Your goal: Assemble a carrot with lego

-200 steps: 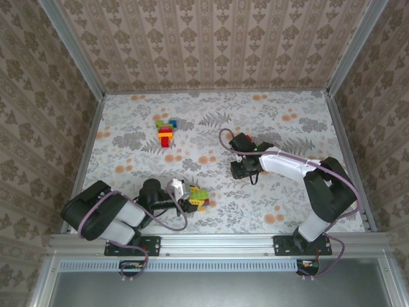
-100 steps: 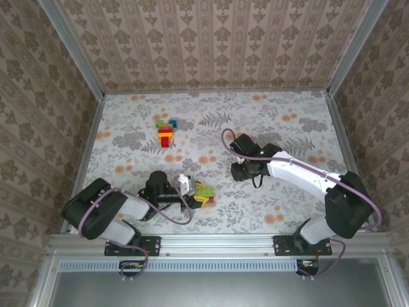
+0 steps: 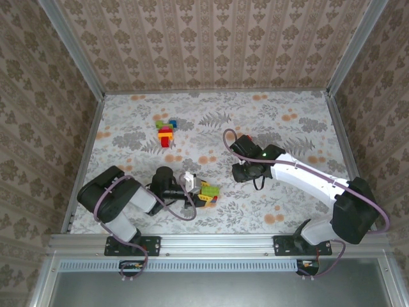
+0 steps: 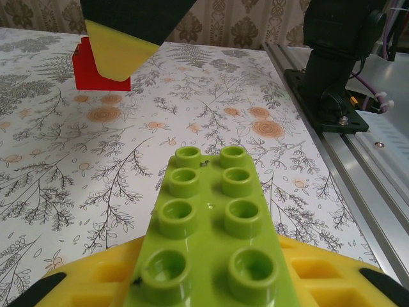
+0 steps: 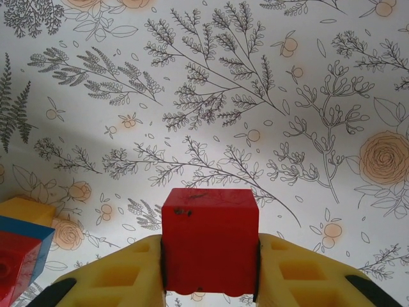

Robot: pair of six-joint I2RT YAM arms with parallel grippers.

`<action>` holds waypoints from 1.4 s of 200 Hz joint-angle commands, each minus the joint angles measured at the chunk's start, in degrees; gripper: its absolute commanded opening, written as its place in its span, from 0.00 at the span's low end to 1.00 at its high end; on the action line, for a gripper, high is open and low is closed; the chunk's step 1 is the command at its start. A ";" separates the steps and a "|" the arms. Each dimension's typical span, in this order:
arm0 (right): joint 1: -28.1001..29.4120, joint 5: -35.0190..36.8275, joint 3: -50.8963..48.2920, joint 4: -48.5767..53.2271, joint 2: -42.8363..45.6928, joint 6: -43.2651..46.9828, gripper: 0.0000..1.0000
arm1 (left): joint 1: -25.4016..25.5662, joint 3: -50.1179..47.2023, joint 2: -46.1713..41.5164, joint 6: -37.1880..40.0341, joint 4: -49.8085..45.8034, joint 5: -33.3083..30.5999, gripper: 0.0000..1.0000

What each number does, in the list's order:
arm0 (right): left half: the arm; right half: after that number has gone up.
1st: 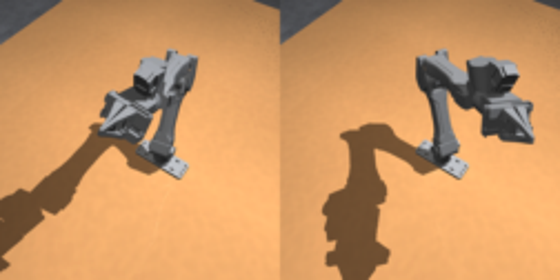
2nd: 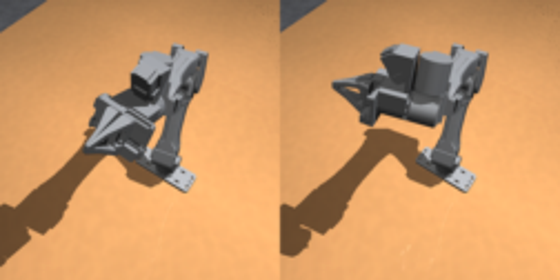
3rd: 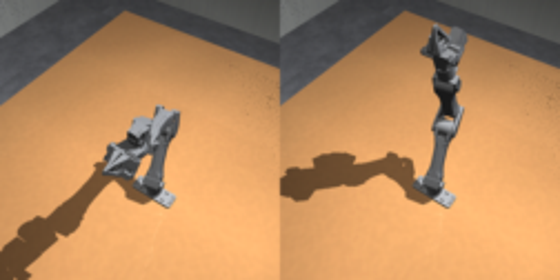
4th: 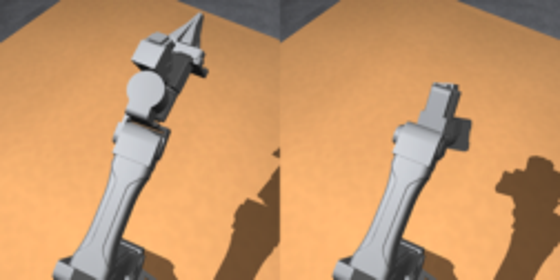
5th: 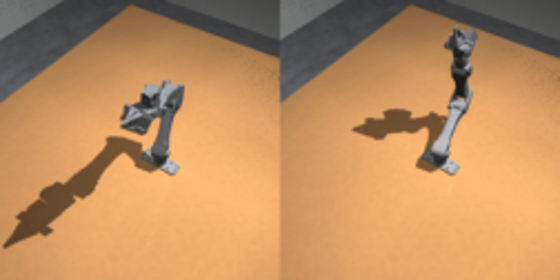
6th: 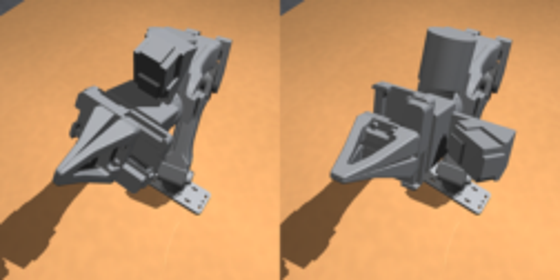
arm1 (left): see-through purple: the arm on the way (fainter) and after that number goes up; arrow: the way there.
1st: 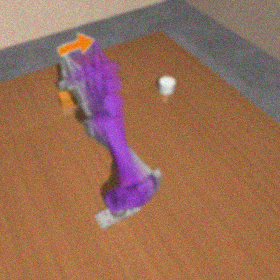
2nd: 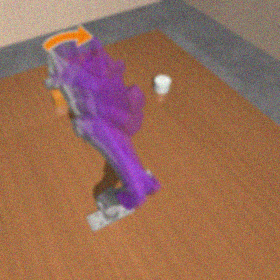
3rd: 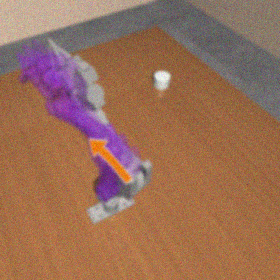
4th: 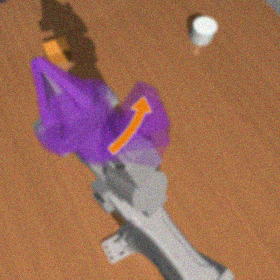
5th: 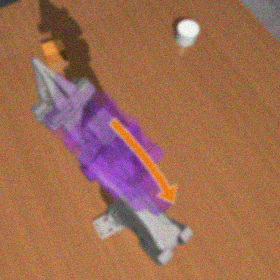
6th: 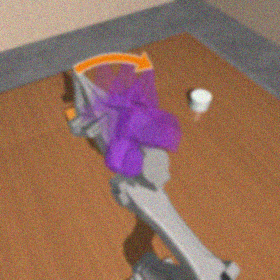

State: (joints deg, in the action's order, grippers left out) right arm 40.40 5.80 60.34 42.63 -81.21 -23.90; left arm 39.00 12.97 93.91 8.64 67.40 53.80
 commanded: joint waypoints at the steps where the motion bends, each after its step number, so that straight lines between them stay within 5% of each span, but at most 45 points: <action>1: 0.55 1.34 1.80 2.82 1.14 -1.25 0.33 | -0.16 -1.48 -2.18 0.21 0.10 0.61 0.39; 65: 0.52 1.41 0.06 0.22 1.14 -1.53 0.32 | 0.92 -3.93 -10.33 -0.45 -0.08 0.41 0.38; 90: 0.49 2.18 -0.22 -0.09 1.14 -1.55 0.32 | 2.04 -3.87 -6.41 -2.69 7.50 0.84 0.36; 280: -1.00 4.38 -2.90 0.23 7.96 -0.53 0.32 | 8.61 7.62 5.32 -2.76 8.34 -6.60 0.33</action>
State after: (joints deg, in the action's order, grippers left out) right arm 40.12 8.67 58.30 42.48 -75.55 -24.43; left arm 47.00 18.83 97.62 7.09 73.45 47.05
